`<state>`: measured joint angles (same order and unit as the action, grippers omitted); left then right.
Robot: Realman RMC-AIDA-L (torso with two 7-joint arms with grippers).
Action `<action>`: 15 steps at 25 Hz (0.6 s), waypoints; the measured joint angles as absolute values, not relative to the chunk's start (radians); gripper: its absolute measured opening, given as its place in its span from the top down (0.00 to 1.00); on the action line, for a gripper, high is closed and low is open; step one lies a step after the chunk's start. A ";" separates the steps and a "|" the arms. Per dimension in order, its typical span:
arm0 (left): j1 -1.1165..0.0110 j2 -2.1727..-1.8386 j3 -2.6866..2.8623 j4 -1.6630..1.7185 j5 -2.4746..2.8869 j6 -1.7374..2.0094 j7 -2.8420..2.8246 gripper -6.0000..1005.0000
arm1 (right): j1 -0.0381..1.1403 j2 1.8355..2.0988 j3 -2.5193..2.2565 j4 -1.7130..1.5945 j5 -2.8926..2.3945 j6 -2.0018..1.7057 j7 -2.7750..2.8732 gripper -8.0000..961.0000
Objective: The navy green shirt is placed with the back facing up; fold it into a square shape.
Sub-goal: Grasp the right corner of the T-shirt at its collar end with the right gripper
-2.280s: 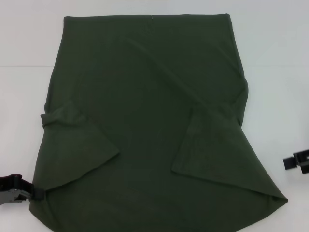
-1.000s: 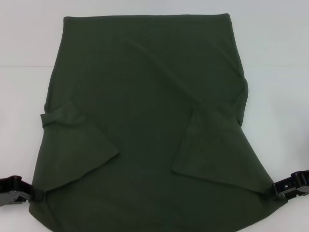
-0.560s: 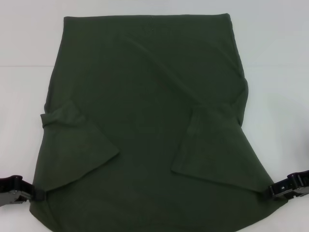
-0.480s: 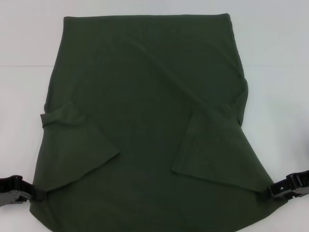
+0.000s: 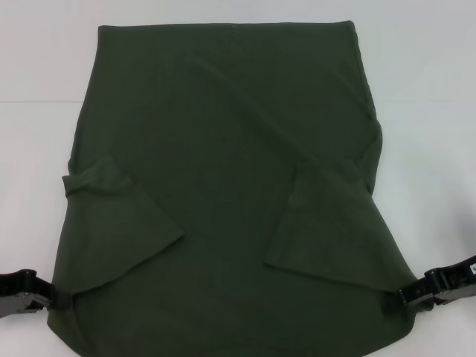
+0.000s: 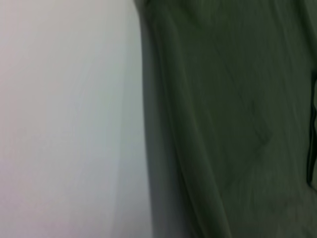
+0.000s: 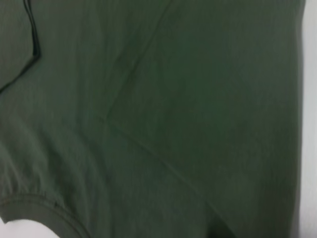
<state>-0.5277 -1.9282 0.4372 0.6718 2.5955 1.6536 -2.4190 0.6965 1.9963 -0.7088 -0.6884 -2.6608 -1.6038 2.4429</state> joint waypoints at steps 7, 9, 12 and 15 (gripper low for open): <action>-0.528 -1.928 0.437 0.672 2.595 1.654 -2.419 0.95 | 0.696 1.996 -0.713 -0.695 -2.664 -1.584 2.441 0.36; -0.528 -1.929 0.437 0.672 2.595 1.654 -2.419 0.95 | 0.699 1.997 -0.730 -0.692 -2.665 -1.577 2.441 0.44; -0.528 -1.929 0.437 0.672 2.594 1.654 -2.419 0.95 | 0.702 1.997 -0.736 -0.692 -2.664 -1.575 2.443 0.59; -0.531 -1.930 0.437 0.672 2.594 1.654 -2.419 0.95 | 0.704 1.998 -0.736 -0.691 -2.665 -1.575 2.444 0.72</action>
<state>-0.5305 -1.9296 0.4372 0.6719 2.5940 1.6539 -2.4190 0.7044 1.9976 -0.7363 -0.6907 -2.6645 -1.5753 2.4439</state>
